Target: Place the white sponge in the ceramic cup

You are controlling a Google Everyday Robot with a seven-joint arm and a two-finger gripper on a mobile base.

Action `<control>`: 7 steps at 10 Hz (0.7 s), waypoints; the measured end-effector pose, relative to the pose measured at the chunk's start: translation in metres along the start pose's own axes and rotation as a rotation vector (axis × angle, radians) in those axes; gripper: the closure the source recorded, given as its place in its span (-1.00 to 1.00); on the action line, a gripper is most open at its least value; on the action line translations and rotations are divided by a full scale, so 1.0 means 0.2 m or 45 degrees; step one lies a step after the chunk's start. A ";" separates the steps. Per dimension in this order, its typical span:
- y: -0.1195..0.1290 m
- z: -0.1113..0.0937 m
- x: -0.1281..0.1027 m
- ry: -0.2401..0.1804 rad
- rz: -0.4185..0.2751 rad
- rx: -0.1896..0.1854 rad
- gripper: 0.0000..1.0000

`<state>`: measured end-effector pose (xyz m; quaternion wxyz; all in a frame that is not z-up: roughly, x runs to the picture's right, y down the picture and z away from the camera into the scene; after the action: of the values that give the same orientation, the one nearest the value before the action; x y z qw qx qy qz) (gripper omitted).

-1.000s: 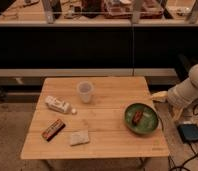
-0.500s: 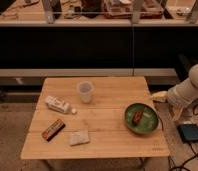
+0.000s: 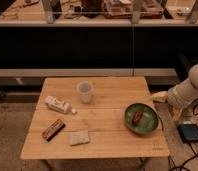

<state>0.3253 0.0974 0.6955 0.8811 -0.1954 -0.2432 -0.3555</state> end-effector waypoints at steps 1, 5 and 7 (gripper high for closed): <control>0.00 0.00 0.00 0.000 0.000 0.000 -0.60; -0.01 0.00 -0.01 -0.002 0.000 0.001 -0.60; -0.13 0.02 -0.15 -0.022 -0.021 -0.014 -0.60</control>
<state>0.2861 0.0979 0.6868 0.8748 -0.2012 -0.2505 -0.3625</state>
